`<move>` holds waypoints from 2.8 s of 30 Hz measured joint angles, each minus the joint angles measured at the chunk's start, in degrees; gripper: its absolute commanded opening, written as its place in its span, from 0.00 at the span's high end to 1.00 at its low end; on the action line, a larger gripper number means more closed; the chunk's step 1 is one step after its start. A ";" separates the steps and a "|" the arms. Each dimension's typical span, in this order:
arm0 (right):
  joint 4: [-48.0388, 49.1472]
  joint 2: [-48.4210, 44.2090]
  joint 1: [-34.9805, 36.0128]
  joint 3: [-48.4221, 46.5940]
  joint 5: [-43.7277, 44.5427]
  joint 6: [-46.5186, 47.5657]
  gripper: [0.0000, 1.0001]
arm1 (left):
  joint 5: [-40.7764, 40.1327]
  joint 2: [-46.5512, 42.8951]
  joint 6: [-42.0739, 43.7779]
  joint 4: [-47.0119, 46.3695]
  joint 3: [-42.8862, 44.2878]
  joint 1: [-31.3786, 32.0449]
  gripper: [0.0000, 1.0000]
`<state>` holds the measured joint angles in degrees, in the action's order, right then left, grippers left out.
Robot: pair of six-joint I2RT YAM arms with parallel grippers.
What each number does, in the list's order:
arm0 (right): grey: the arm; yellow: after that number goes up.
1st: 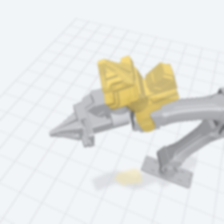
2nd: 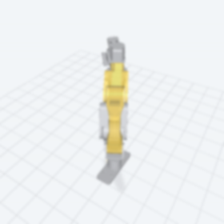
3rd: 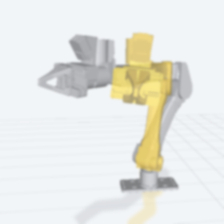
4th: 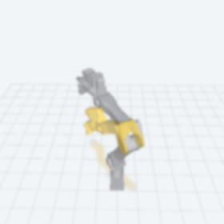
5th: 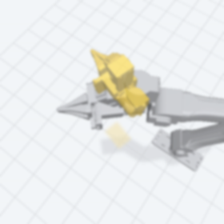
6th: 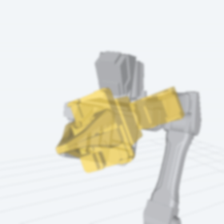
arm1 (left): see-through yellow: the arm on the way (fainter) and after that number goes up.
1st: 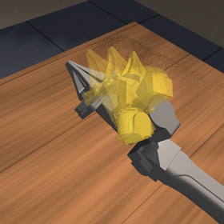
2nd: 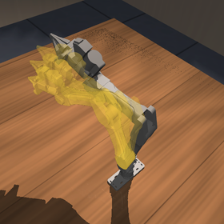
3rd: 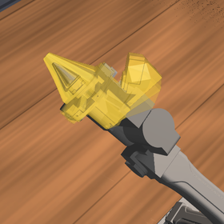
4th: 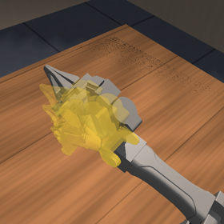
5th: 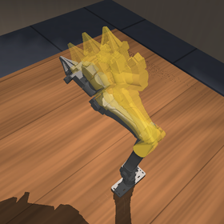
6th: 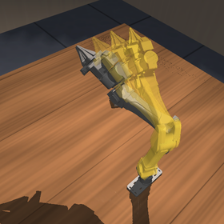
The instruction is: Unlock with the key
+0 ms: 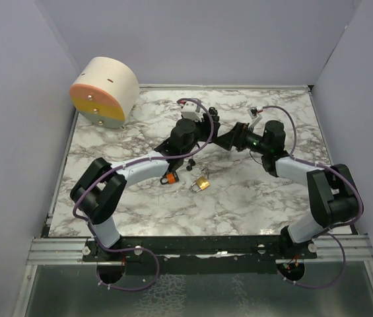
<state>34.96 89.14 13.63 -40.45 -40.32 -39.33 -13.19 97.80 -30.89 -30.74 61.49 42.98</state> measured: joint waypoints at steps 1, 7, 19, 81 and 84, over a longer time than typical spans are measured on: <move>0.33 0.35 0.26 -0.04 0.00 -0.07 0.02 | 0.28 0.00 -0.13 -0.26 0.00 0.17 1.00; 1.22 2.32 0.57 -0.68 0.00 -0.72 0.02 | 1.75 -0.11 -0.79 -1.86 -0.26 0.57 1.00; 1.95 4.35 0.57 -0.76 0.13 -1.40 0.02 | 4.46 -5.20 -2.08 -4.31 -5.03 0.55 1.00; -22.12 -12.04 -2.12 -5.27 18.56 10.97 0.00 | -12.00 27.41 19.52 36.13 33.94 -18.32 1.00; -22.12 -12.04 -2.12 -5.27 18.53 10.95 0.00 | -12.11 27.91 19.98 36.39 33.81 -18.67 1.00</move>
<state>12.84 77.10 11.51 -45.71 -21.78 -28.38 -25.30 125.71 -10.92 5.65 95.31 24.32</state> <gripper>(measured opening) 0.997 0.561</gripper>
